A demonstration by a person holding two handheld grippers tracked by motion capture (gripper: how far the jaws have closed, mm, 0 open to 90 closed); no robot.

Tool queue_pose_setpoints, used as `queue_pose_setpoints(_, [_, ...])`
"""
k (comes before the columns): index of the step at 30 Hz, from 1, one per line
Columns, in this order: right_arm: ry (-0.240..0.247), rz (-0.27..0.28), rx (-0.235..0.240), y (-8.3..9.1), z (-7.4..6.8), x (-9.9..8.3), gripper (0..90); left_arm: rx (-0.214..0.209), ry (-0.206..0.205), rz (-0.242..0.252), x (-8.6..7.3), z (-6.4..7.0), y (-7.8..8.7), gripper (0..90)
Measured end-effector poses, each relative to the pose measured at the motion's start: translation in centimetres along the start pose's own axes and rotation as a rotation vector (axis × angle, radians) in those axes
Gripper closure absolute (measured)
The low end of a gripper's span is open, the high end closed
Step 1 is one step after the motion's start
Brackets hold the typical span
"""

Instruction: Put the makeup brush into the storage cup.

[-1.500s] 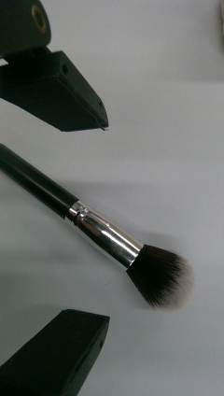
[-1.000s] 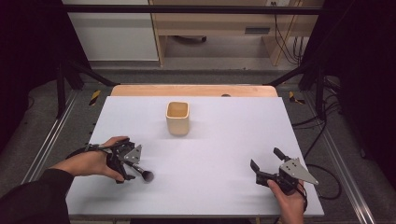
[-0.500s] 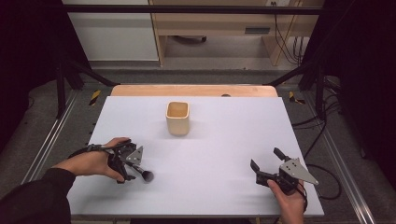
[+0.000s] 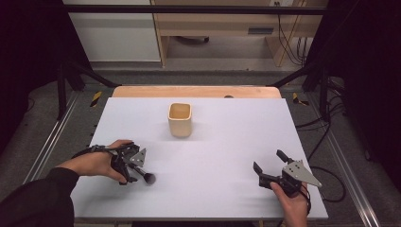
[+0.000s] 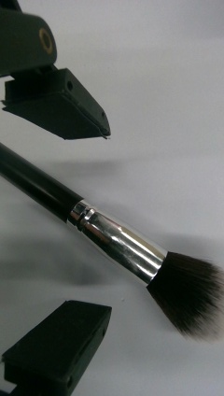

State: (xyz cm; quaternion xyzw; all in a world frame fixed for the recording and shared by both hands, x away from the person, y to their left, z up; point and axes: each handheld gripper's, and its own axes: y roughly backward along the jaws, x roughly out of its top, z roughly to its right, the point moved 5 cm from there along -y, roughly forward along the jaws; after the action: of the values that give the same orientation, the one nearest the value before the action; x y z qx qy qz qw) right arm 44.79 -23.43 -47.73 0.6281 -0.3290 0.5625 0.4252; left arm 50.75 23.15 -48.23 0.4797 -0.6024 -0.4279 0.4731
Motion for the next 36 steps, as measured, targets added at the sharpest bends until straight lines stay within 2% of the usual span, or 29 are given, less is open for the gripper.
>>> queue_pose_setpoints(4, [0.001,0.004,0.002,-0.06,0.02,-0.01,3.4,-0.003,0.006,0.0,0.08,-0.06,-0.04,11.5])
queue_pose_setpoints(9, [0.001,0.003,0.002,-0.07,0.02,-0.02,3.4,-0.012,-0.006,-0.004,0.17,-0.12,-0.18,13.6])
queue_pose_setpoints(12, [-0.001,0.002,0.001,-0.06,0.02,-0.02,3.4,-0.02,-0.007,-0.012,0.18,0.03,-0.34,19.7])
queue_pose_setpoints(16, [0.0,0.001,0.001,-0.08,0.02,-0.03,3.4,-0.026,-0.046,-0.024,0.17,0.17,-0.45,31.3])
queue_pose_setpoints(18, [0.0,0.001,0.001,-0.08,0.0,-0.03,3.4,-0.028,-0.052,-0.027,0.17,0.18,-0.48,34.5])
queue_pose_setpoints(25, [-0.001,0.001,0.001,-0.08,0.02,-0.04,3.4,-0.034,-0.06,-0.033,0.17,0.09,-0.47,41.0])
queue_pose_setpoints(27, [-0.001,0.0,0.001,-0.09,0.02,-0.05,3.4,-0.046,-0.047,-0.035,0.17,0.24,-0.48,43.5])
queue_pose_setpoints(29, [0.0,-0.001,0.0,-0.09,0.01,-0.06,3.4,-0.041,-0.067,-0.037,0.22,0.17,-0.46,46.0])
queue_pose_setpoints(34, [-0.002,-0.001,0.0,-0.09,0.01,-0.06,3.4,-0.047,-0.056,-0.041,0.21,0.26,-0.57,47.8])
queue_pose_setpoints(36, [-0.002,-0.002,0.001,-0.1,0.0,-0.07,3.4,-0.041,-0.07,-0.039,0.26,0.13,-0.55,50.2])
